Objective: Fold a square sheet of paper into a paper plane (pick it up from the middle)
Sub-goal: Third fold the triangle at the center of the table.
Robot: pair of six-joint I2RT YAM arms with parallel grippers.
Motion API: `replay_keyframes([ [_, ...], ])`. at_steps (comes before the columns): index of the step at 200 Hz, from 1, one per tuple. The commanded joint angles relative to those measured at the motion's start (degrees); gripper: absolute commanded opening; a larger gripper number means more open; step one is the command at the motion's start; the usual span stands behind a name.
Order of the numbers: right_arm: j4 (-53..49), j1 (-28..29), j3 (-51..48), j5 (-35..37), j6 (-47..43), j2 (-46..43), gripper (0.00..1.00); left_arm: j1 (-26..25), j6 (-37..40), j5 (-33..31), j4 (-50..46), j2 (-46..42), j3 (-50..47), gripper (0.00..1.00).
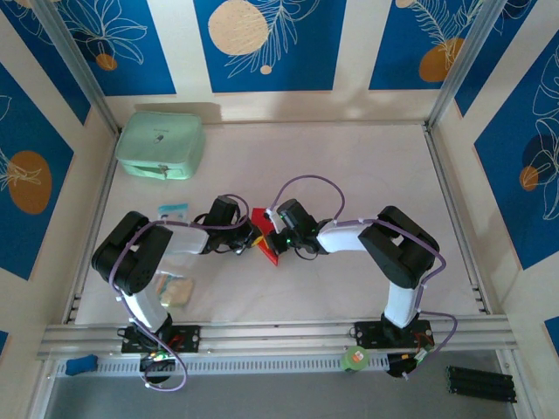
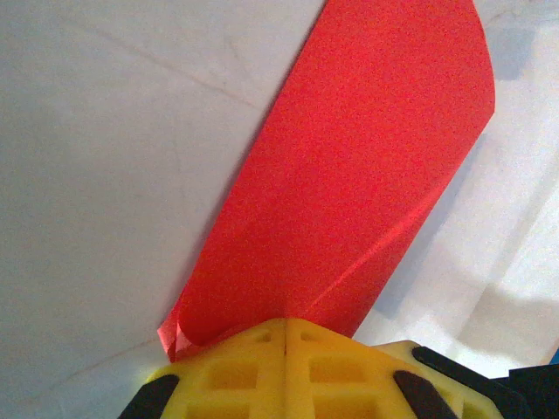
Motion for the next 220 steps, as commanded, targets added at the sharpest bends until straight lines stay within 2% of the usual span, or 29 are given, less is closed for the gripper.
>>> replay_keyframes([
  [1,-3.67,0.53,0.69,0.64,1.05,0.31,0.01,-0.65,0.81,-0.55,-0.61,1.81,-1.22,0.06],
  [76,-4.90,-0.34,1.52,-0.70,2.47,-3.36,0.11,-0.62,0.67,-0.97,0.31,1.92,-2.50,0.05],
  [134,-6.40,-2.00,0.69,-1.17,5.24,-8.80,0.35,-0.64,0.41,-0.99,1.22,2.00,-2.61,0.06],
  [151,-7.44,-2.44,0.49,-1.34,6.19,-10.47,0.38,-0.63,0.28,-0.99,1.40,2.02,-2.67,0.06],
  [200,-13.24,-2.54,1.86,-4.84,13.37,-13.02,0.40,-0.70,0.02,-1.11,1.47,2.16,-2.62,0.08],
  [220,-14.74,-2.54,2.63,-9.69,17.00,-11.74,0.31,-0.69,0.02,-1.17,1.42,2.23,-2.77,0.08],
])
